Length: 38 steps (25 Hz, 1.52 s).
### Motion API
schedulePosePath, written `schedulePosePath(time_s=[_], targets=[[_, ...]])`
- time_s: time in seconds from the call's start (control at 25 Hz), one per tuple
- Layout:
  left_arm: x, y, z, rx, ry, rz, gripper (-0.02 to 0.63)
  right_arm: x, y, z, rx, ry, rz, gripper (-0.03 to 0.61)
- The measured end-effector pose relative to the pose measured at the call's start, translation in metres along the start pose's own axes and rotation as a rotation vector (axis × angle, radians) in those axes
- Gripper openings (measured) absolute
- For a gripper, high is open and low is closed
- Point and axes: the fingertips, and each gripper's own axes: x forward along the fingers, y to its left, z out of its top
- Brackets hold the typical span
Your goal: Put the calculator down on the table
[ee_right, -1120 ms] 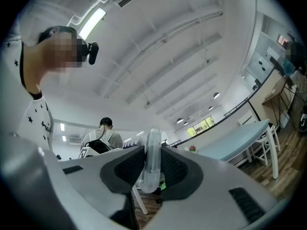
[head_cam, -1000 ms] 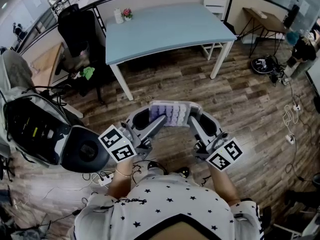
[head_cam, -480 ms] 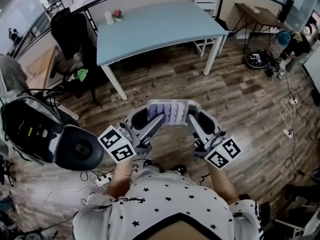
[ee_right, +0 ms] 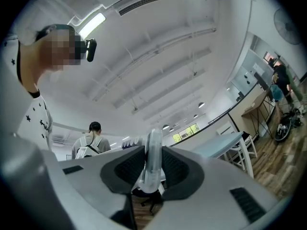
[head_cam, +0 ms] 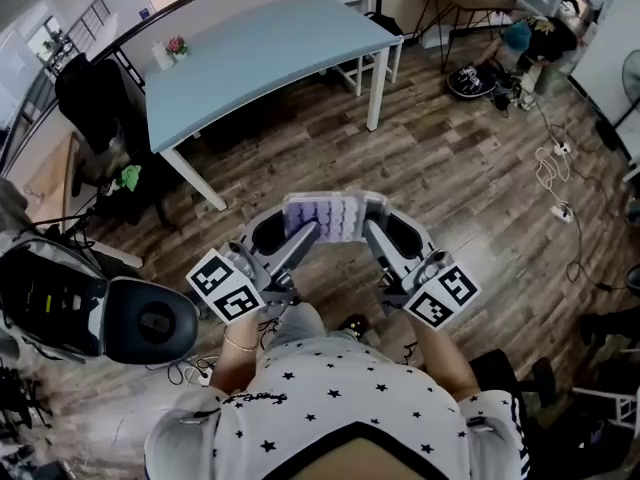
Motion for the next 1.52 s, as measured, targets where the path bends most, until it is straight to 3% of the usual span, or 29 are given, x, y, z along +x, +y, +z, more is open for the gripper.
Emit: schedulePosePath(time_s=[0.44, 1.52], targets=[[0.026, 0.008, -0.005, -0.015, 0.014, -0.044, 0.184, -0.004, -0.023, 0.008, -0.020, -0.008, -0.058, 0.094], [0.044, 0.147, 0.038, -0.035, -0.038, 0.020, 0.184, 0.134, -0.088, -0.004, -0.020, 0.066, -0.028, 0.094]])
